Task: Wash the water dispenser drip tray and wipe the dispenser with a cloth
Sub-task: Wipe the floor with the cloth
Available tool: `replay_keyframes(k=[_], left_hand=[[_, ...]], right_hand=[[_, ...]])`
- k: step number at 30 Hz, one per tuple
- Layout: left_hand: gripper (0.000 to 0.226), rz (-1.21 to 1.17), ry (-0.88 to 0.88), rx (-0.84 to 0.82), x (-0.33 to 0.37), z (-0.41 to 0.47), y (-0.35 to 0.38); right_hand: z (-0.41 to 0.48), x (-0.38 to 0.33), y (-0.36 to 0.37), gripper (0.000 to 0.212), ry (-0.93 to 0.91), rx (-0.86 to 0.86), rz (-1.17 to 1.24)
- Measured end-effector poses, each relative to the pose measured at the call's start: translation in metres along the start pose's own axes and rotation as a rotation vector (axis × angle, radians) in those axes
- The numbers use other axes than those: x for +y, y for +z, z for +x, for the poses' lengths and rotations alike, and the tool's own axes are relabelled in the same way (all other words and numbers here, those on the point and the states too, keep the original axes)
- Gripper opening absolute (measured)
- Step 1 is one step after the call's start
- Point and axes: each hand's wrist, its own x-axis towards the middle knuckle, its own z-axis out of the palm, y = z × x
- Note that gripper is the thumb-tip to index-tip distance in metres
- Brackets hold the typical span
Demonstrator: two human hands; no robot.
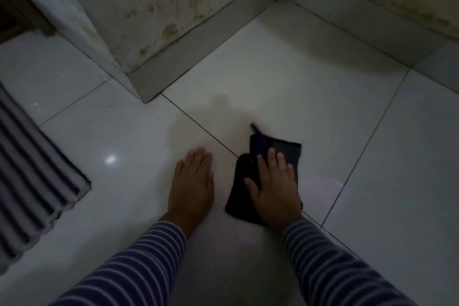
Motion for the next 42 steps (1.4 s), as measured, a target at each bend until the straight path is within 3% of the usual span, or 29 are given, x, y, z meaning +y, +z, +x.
replay_keyframes(k=[3, 7, 11, 15, 18, 23, 26, 31, 37, 42], left_hand=[[0.053, -0.062, -0.002, 0.025, -0.003, 0.003, -0.004], [0.057, -0.13, -0.002, 0.046, -0.006, 0.003, -0.006], [0.058, -0.064, 0.047, 0.014, -0.005, 0.003, -0.005], [0.064, 0.078, 0.046, -0.063, -0.003, 0.008, -0.002], [0.066, 0.131, 0.015, -0.098, -0.001, 0.008, 0.002], [0.056, 0.098, -0.041, 0.005, 0.021, 0.016, -0.005], [0.047, 0.022, 0.107, 0.046, 0.056, 0.025, -0.001], [0.048, -0.053, 0.304, -0.074, 0.107, 0.027, 0.03], [0.053, 0.075, 0.399, -0.23, 0.136, 0.026, 0.053], [0.05, 0.118, 0.553, -0.245, 0.17, 0.017, 0.065]], right_hand=[[0.037, -0.026, -0.001, 0.067, 0.009, 0.034, 0.015], [0.019, -0.066, 0.01, 0.059, -0.247, 0.0, 0.039], [-0.009, -0.034, 0.006, 0.06, -0.427, -0.066, -0.013], [0.025, 0.008, -0.006, 0.063, -0.193, -0.025, -0.02], [0.048, -0.011, -0.006, 0.065, -0.014, 0.006, 0.005], [0.004, -0.023, 0.005, 0.061, -0.252, -0.005, 0.015], [-0.021, 0.024, -0.004, 0.062, -0.188, -0.069, -0.015], [0.014, 0.091, -0.019, 0.065, 0.246, 0.064, -0.005], [-0.014, 0.098, -0.011, 0.064, 0.127, 0.03, 0.041], [-0.052, 0.189, -0.022, 0.062, 0.403, 0.076, 0.025]])
